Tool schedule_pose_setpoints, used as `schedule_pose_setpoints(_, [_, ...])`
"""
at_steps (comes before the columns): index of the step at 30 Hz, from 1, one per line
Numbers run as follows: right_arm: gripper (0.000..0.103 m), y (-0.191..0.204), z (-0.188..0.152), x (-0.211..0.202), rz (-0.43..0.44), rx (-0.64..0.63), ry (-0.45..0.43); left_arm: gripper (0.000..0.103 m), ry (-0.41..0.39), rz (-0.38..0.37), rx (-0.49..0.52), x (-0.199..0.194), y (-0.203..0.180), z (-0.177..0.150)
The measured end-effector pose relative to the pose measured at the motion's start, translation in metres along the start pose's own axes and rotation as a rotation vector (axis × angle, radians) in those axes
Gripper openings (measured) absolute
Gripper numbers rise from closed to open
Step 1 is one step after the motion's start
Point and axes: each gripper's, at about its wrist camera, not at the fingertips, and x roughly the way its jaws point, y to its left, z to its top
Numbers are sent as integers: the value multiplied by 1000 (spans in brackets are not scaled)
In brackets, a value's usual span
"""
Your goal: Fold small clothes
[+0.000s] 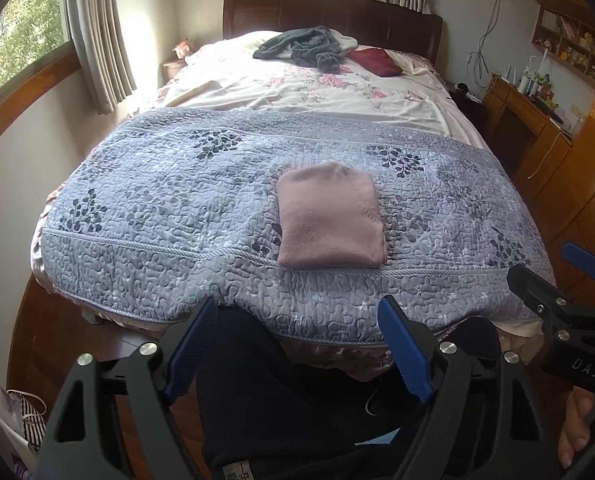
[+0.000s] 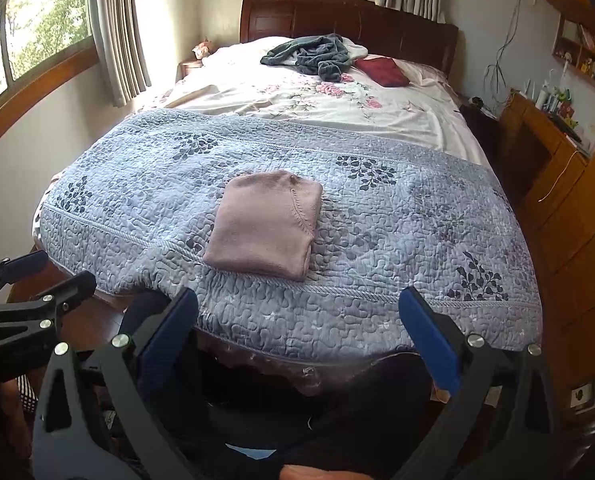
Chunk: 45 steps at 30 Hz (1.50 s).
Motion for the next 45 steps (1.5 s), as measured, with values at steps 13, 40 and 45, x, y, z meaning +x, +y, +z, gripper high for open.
schedule_pose_setpoints(13, [100, 0, 0, -1, 8, 9, -21, 83, 0, -2, -10, 3, 1, 0])
schedule_pose_setpoints(40, [100, 0, -2, 2, 18, 14, -22, 83, -7, 10, 3, 2, 5, 4])
schedule_pose_setpoints(45, [100, 2, -2, 2, 20, 7, -26, 83, -10, 11, 5, 1, 5, 3])
